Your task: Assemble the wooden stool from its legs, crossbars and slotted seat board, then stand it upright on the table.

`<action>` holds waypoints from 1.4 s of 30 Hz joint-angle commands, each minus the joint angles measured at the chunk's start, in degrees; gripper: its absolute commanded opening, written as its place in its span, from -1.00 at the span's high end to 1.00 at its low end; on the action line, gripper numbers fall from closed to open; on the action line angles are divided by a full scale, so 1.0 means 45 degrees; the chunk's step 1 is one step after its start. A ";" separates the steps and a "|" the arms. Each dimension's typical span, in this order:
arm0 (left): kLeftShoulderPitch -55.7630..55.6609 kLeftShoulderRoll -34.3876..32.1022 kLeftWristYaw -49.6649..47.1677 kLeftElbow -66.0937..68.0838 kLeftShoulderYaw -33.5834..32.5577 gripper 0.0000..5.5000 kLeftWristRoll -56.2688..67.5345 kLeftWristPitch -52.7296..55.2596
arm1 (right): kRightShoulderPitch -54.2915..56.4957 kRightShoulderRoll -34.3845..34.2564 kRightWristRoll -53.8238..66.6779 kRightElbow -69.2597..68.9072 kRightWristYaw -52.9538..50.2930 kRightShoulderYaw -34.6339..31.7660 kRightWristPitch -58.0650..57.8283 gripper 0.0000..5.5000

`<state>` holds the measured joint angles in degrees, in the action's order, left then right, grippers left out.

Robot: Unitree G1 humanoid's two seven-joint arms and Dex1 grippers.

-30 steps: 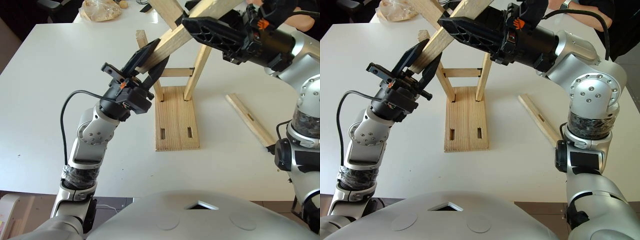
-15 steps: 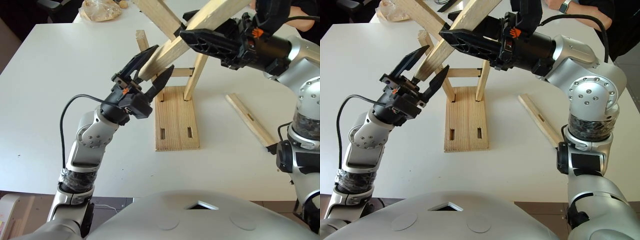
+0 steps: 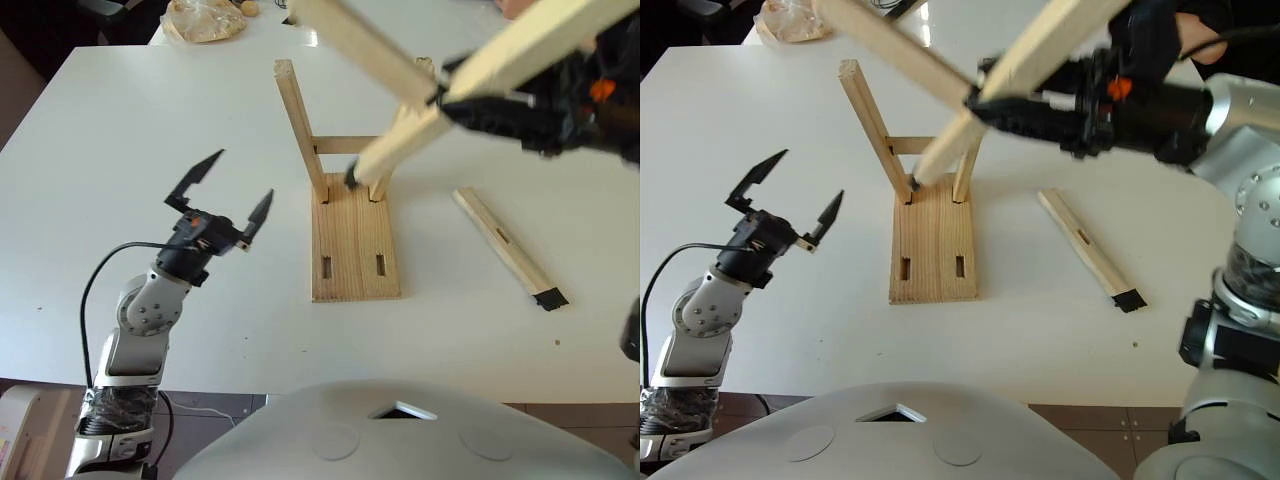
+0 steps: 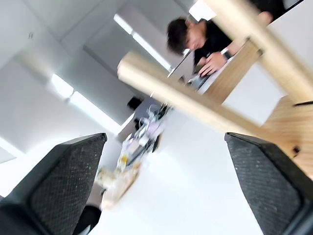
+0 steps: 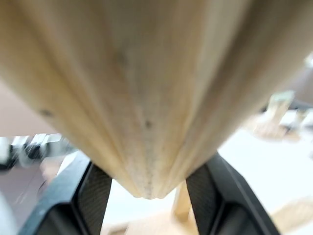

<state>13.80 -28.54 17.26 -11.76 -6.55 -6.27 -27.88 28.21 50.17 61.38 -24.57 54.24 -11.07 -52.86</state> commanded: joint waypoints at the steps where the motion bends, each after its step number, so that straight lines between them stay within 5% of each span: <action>1: -0.0030 0.0370 -0.0006 -0.0255 0.0103 -0.62 0.0426 0.0727 | -0.1097 0.0954 -0.1720 -0.0402 0.1211 0.0778 0.0983 0.26; 8: -0.0390 0.0734 0.0112 -0.0250 0.0749 -0.62 0.0060 0.1133 | -0.1815 0.0469 -0.3737 -0.0896 0.1828 0.2677 0.2435 0.26; 19: -0.0189 0.0774 0.0126 0.0081 0.1053 -0.62 -0.0281 0.0988 | -0.3455 0.0976 -0.5347 -0.1452 0.2902 0.3396 0.3832 0.26; 32: -0.0271 0.0860 0.0155 0.0214 0.1354 -0.62 -0.0409 0.1014 | -0.3832 0.0910 -0.7376 0.0097 0.3401 0.4896 0.5934 0.26; 42: -0.0491 0.0907 0.0314 0.0154 0.1657 -0.62 -0.0363 0.1186 | -0.3624 0.0362 -0.9137 0.3033 0.3971 0.7570 0.6946 0.26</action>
<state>12.52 -24.36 17.71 -11.23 0.01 -7.86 -23.38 15.99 51.22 32.59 -16.75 72.33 14.13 -18.87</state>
